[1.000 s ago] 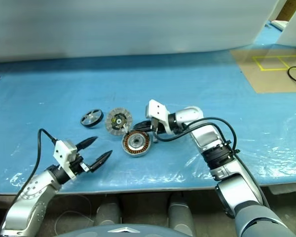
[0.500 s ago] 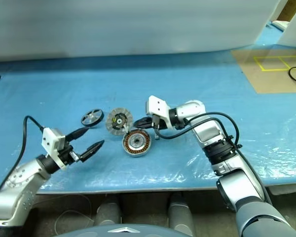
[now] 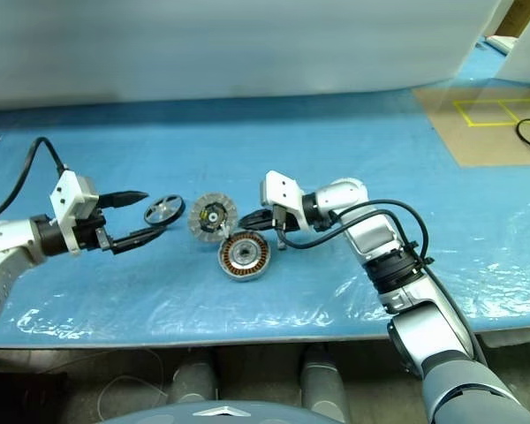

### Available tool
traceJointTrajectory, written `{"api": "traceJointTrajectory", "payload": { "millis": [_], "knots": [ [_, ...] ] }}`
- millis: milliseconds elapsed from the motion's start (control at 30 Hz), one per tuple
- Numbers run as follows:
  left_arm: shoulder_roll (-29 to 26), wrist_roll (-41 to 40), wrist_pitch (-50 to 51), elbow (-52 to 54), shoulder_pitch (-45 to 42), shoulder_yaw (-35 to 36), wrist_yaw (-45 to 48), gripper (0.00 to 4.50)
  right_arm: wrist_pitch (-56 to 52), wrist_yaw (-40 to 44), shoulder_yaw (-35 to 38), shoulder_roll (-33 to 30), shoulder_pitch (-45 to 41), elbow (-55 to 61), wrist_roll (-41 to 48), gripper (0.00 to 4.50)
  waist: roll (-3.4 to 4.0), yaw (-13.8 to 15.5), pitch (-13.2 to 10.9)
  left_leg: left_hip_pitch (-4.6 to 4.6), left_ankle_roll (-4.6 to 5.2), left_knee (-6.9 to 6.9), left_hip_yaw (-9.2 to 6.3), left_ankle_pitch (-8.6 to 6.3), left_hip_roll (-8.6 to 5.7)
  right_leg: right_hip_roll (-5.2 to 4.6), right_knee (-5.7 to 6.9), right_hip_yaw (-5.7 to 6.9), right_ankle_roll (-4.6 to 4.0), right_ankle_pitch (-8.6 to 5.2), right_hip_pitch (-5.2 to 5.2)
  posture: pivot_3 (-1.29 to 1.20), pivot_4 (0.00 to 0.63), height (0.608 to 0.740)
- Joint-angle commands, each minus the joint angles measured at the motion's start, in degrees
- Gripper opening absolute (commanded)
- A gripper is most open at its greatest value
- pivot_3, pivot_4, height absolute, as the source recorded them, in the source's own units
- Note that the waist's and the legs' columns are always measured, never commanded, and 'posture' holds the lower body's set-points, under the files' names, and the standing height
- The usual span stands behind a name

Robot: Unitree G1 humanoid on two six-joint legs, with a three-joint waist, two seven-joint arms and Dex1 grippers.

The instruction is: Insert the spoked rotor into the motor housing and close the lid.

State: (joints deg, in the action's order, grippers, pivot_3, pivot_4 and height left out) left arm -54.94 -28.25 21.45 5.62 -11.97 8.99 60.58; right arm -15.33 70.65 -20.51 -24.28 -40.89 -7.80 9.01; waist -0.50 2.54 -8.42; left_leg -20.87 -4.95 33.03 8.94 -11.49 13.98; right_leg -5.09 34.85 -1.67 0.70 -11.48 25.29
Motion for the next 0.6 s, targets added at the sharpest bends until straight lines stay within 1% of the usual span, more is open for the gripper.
{"api": "traceJointTrajectory", "payload": {
  "millis": [33, 200, 300, 433, 600],
  "knots": [
    [-2.47, 4.65, -4.72, -7.05, -5.21, -3.02, 6.08, 4.5, -0.2, -0.11, 0.5, 0.19, 0.17, 2.93, 0.81, 0.03, 0.0, 0.03, 0.0, 0.0, 0.0, 0.0, 0.0, 0.0, -0.01, -0.01, 0.0, 0.0, 0.0, 0.0, -0.01, 0.0, 0.15, 0.74],
    [-2.51, 12.85, -15.04, -24.7, -17.19, -8.89, 13.6, 4.5, -1.26, -0.41, 0.3, 0.48, 0.96, 4.5, 1.06, 0.03, -0.01, 0.24, 0.0, -0.02, -0.01, 0.02, -0.03, 0.01, -0.01, -0.01, 0.03, 0.02, 0.0, 0.01, -0.01, 0.0, 0.15, 0.74],
    [-0.67, 16.54, -21.07, -36.86, -26.57, -11.44, 16.85, 4.5, -1.92, -0.75, 0.22, 0.7, 1.24, 5.27, 1.14, 0.03, -0.04, 0.32, 0.0, -0.04, -0.02, 0.05, -0.05, 0.01, -0.02, -0.01, 0.04, 0.03, 0.0, 0.01, -0.02, 0.0, 0.15, 0.74],
    [2.14, 21.85, -29.42, -50.88, -36.95, -14.72, 20.35, 4.5, -2.98, -1.61, 0.2, 0.91, 2.09, 6.78, 1.22, 0.03, -0.06, 0.48, 0.0, -0.05, -0.03, 0.05, -0.06, 0.02, -0.04, -0.03, 0.03, 0.03, 0.0, 0.01, -0.03, 0.0, 0.15, 0.74],
    [5.59, 28.02, -38.33, -63.77, -45.42, -17.74, 21.63, 4.5, -4.63, -3.01, 0.3, 1.07, 3.66, 9.37, 1.43, 0.03, -0.09, 0.81, -0.01, -0.1, -0.04, 0.04, -0.12, 0.02, -0.05, -0.03, 0.04, 0.07, 0.0, 0.02, -0.04, 0.0, 0.15, 0.74]
  ]
}}
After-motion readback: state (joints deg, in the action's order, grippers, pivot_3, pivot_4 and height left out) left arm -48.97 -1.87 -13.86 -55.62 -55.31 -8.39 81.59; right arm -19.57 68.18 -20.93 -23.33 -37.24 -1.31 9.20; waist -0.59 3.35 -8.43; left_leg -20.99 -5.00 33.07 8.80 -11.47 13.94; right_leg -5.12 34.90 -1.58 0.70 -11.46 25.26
